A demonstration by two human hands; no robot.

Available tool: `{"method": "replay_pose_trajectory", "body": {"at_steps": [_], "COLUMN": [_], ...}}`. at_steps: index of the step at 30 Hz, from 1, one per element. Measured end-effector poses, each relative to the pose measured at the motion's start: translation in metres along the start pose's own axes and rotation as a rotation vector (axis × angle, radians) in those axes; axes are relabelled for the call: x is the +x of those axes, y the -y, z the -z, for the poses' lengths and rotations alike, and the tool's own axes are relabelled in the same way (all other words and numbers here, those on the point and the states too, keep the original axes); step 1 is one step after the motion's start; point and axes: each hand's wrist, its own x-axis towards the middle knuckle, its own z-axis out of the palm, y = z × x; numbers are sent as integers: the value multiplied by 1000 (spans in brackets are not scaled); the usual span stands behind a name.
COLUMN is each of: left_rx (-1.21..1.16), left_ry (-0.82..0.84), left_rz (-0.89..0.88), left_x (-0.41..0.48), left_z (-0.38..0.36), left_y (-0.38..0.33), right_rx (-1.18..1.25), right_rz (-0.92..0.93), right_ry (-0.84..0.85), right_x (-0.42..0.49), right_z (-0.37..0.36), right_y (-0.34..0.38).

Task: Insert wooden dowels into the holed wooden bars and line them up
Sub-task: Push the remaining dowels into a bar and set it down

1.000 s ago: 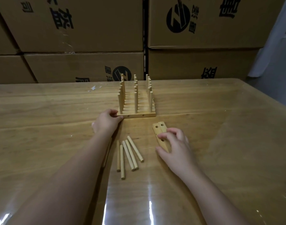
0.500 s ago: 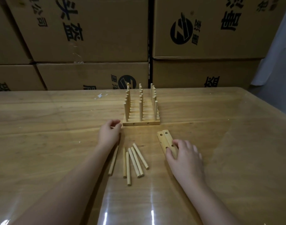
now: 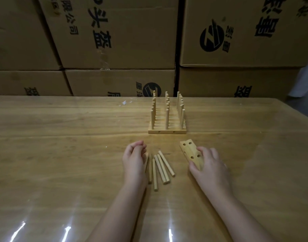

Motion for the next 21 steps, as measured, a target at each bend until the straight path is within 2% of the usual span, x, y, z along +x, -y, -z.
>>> {"method": "replay_pose_trajectory", "body": {"at_steps": [3, 5, 9, 14, 17, 21], "left_rx": [-279, -383, -322, -237, -312, -395], "left_ry": [110, 167, 272, 437, 502, 482], "left_rz": [112, 182, 184, 181, 290, 341], "left_x": [0, 4, 6, 6, 6, 6], "left_z": [1, 1, -2, -4, 0, 0], "left_y": [-4, -7, -7, 0, -2, -5], "right_rx": [43, 77, 129, 306, 340, 433], "right_rz": [-2, -8, -57, -117, -101, -97], "right_ry": [6, 3, -34, -76, -120, -124], "right_x": [-1, 0, 4, 7, 6, 3], "right_z": [-1, -3, -5, -8, -8, -5], "right_y": [-2, -5, -11, -16, -16, -13]}}
